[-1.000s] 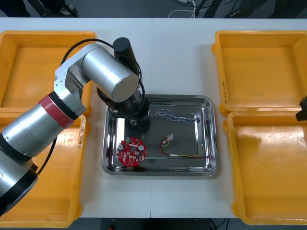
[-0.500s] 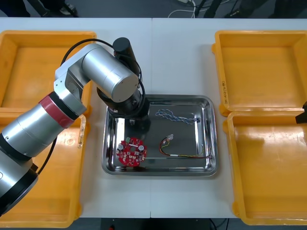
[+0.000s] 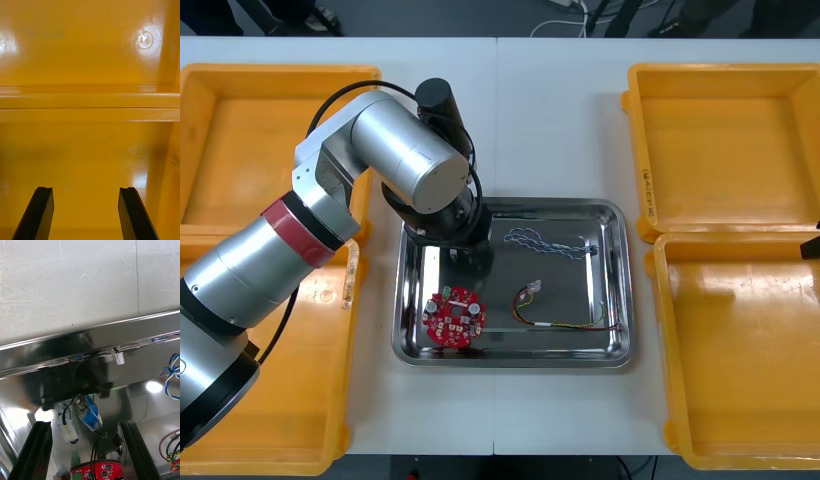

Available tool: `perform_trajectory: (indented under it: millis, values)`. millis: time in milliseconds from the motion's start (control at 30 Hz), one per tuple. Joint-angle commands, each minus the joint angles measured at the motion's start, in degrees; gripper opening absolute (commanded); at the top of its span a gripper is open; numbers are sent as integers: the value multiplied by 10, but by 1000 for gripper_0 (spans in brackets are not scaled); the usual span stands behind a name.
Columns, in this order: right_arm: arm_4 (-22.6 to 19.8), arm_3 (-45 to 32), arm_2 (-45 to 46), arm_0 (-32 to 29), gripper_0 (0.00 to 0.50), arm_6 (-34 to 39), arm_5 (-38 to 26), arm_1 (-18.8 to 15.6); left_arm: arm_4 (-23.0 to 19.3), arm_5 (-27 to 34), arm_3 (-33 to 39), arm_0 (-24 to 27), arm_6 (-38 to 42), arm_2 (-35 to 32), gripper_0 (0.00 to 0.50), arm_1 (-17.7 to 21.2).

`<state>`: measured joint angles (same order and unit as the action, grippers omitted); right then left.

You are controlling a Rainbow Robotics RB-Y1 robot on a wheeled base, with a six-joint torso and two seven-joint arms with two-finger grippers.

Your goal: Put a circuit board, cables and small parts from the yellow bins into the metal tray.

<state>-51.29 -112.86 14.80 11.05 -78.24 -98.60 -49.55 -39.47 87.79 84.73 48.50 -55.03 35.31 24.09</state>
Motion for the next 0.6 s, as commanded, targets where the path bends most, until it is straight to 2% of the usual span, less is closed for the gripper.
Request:
perform_trajectory:
  millis: [33, 200, 367, 600]
  values:
    - [-3, -17, 24, -5, 500, 24, 15, -27, 6, -1, 12, 29, 48, 5, 500, -11]
    - [1, -16, 26, -6, 500, 24, 14, -27, 7, 20, 30, 29, 47, -9, 500, -11]
    - [-2, 4, 27, -5, 500, 24, 5, -27, 7, 76, 68, 31, 42, -38, 500, -6]
    - [1, 4, 30, -5, 500, 25, -5, -29, 6, 122, 115, 31, 38, -62, 500, 8]
